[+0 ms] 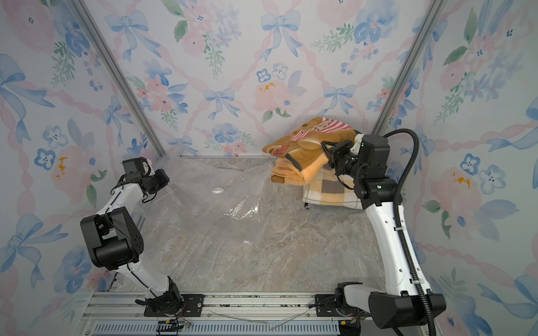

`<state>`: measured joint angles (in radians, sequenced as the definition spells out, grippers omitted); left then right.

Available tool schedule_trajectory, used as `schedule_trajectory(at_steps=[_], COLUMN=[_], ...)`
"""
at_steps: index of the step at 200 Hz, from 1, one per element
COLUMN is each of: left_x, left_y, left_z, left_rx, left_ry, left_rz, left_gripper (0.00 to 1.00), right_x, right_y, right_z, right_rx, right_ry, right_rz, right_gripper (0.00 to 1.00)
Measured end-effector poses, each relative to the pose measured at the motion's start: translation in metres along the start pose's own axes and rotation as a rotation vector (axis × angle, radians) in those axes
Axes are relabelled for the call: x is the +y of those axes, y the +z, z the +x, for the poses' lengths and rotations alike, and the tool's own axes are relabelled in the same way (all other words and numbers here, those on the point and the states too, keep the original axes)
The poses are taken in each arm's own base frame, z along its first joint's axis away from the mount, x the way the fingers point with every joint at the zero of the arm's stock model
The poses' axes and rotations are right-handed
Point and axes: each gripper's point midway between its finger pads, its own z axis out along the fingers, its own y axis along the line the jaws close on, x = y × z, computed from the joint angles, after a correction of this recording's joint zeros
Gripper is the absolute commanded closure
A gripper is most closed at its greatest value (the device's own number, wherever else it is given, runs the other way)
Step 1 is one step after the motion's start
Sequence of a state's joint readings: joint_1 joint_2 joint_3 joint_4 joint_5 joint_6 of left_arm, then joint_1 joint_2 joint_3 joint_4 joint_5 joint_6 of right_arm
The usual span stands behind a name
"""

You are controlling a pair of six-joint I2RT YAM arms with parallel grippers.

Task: Take the blanket out of the vacuum bag
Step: Place the blanket at the corner of the board.

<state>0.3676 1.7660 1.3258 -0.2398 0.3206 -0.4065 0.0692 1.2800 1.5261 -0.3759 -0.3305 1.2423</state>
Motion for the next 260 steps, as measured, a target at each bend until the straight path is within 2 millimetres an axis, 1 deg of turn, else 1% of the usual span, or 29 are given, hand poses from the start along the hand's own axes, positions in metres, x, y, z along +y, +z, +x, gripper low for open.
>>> schedule_trajectory(at_steps=[30,57,88,128,156,194,224,260], left_x=[0.000,0.000,-0.001,-0.001,-0.002,-0.002,-0.002,-0.002], left_y=[0.000,0.000,0.000,0.000,0.000,0.000,0.000,0.001], left_z=[0.000,0.000,-0.001,-0.001,-0.001,-0.001,-0.001,0.000], left_rx=[0.000,0.000,-0.004,-0.004,-0.003,-0.002,-0.001,0.002], left_ry=[0.000,0.000,0.001,0.002,0.001,0.000,-0.006,-0.007], left_rz=[0.002,0.003,0.004,0.005,0.008,0.012,0.012,0.014], left_gripper=[1.00,1.00,1.00,1.00,1.00,1.00,1.00,1.00], right_x=[-0.003,0.000,0.000,-0.017,-0.022,-0.032,-0.042,-0.051], right_y=[0.018,0.029,0.029,0.027,0.024,0.026,0.035,0.038], right_z=[-0.020,-0.035,-0.055,-0.083,-0.100,-0.110,-0.116,-0.113], right_rx=[-0.085,-0.153,-0.267,-0.420,-0.504,-0.579,-0.613,-0.643], right_ry=[0.011,0.001,-0.027,-0.047,-0.038,-0.011,0.022,0.042], right_rz=[-0.027,-0.059,-0.083,-0.060,-0.087,-0.122,-0.140,-0.144], right_gripper=[1.00,1.00,1.00,1.00,1.00,1.00,1.00,1.00])
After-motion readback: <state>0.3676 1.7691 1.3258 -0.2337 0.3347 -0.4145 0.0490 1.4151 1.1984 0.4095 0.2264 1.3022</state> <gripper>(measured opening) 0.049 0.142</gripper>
